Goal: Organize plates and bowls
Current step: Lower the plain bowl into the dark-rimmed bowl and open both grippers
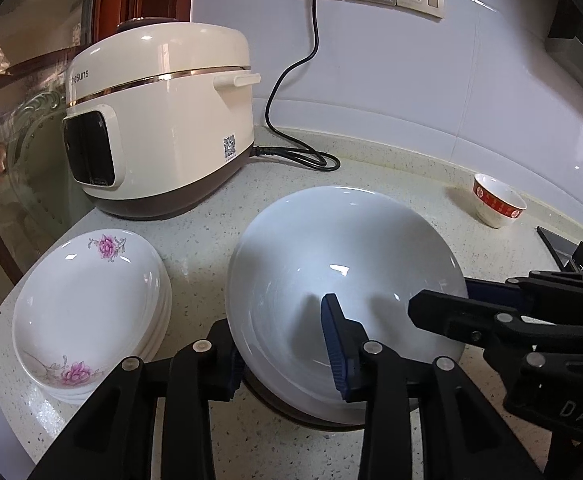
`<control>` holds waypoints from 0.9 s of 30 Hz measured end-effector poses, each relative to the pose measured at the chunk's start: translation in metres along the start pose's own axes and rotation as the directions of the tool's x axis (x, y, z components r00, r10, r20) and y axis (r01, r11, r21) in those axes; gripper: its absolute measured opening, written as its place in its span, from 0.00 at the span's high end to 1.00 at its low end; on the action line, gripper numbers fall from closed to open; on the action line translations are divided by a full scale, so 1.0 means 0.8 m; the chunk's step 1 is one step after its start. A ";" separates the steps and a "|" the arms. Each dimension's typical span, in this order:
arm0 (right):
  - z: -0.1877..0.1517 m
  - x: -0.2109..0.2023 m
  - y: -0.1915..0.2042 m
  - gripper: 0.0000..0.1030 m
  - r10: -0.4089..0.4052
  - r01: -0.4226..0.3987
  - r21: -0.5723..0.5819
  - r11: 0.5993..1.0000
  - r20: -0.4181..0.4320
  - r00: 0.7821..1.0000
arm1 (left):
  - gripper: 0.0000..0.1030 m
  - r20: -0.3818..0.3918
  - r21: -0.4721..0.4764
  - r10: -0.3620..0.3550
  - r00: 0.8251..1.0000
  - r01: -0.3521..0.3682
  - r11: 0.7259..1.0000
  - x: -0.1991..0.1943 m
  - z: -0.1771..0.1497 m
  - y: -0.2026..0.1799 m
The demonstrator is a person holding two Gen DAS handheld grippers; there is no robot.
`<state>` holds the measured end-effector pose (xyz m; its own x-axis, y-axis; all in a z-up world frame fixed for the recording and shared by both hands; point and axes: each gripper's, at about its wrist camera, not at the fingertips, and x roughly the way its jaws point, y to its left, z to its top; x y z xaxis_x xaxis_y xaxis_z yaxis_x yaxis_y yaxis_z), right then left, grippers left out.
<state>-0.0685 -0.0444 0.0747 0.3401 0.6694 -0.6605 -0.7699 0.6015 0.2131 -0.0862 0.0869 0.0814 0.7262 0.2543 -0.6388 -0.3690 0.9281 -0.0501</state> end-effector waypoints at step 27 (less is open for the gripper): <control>0.008 -0.024 -0.050 0.53 -0.023 0.006 0.192 0.981 0.087 0.996 | 0.18 0.041 0.070 -0.032 0.999 0.029 0.997 -0.013 0.007 -0.009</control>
<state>-0.0409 -0.0789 0.0835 0.4037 0.6905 -0.6002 -0.6496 0.6783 0.3435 -0.0876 0.0796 0.0926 0.7604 0.2356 -0.6052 -0.3066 0.9517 -0.0147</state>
